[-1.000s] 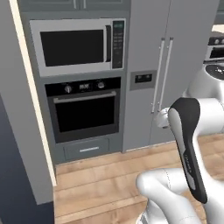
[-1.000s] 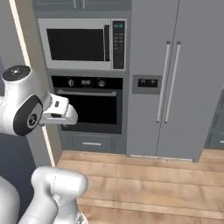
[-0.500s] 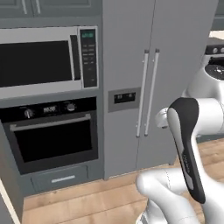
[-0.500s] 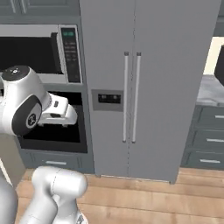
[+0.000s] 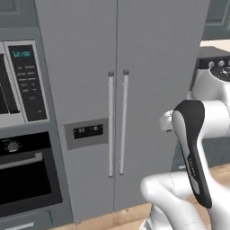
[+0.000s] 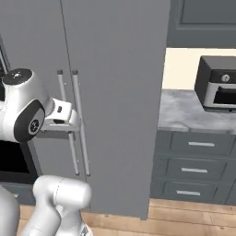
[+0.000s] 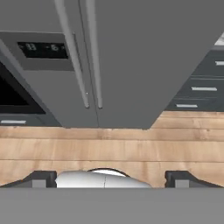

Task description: Navigate to the toaster oven.

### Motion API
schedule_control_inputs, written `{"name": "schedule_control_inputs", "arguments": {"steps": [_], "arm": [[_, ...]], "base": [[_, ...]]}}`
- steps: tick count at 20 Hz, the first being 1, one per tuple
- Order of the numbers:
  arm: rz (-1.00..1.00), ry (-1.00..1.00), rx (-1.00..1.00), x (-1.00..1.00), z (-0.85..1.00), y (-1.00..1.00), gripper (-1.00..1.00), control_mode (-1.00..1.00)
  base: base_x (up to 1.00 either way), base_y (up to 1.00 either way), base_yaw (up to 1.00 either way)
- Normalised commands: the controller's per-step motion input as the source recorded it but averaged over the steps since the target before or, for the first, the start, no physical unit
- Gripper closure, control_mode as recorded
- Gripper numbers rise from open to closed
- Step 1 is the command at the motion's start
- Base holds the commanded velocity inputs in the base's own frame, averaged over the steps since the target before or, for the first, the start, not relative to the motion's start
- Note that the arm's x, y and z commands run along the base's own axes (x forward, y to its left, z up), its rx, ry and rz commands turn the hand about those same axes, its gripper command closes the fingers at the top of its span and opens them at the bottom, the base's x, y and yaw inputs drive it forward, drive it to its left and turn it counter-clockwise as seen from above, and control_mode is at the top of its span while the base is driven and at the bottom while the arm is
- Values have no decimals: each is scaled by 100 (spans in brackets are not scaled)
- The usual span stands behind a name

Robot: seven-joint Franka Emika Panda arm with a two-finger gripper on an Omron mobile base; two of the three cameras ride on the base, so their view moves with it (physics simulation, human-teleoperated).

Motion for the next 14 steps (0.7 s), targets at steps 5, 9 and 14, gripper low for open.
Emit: {"name": "schedule_control_inputs", "arguments": {"steps": [5,9,14], "arm": [[0,0,0,0,0,0,-100,100],[0,0,0,0,0,0,-100,100],[0,0,0,0,0,0,-100,100]], "base": [[45,-100,0],[5,-100,-1],[19,-100,-13]]}}
